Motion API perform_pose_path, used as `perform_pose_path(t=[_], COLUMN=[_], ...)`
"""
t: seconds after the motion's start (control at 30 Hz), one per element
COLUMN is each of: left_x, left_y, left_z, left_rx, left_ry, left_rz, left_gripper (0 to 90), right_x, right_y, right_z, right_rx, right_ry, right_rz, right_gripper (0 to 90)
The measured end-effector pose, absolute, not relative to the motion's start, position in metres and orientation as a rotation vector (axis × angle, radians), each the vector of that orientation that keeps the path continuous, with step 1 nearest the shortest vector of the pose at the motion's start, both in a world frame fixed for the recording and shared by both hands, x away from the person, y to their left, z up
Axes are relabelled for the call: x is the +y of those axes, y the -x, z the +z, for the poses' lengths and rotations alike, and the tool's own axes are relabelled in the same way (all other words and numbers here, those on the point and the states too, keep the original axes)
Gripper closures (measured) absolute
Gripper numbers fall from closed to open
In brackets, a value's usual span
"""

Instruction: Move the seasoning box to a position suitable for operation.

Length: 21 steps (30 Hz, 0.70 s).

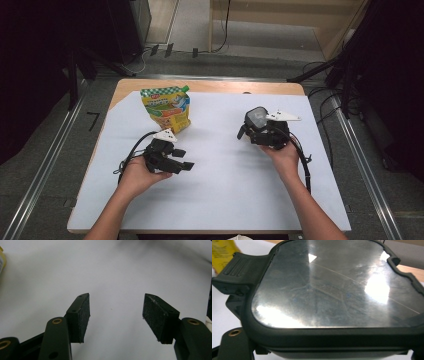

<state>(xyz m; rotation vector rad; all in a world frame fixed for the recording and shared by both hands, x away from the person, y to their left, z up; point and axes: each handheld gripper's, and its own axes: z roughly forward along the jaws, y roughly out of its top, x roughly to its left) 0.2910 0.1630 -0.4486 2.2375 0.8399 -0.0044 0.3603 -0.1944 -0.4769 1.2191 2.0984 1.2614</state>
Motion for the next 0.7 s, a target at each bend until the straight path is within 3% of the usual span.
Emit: perform_pose_path(t=[0.7], left_x=[0.159], left_y=[-0.299], left_z=[-0.451], left_rx=[0.846], left_ry=[-2.228], left_rz=[-0.030], left_gripper=[40.1], right_x=[-0.185], right_y=[-0.303], right_z=[-0.471], right_rx=[2.216], right_ry=[-1.131], right_rz=[1.257], right_gripper=[15.7])
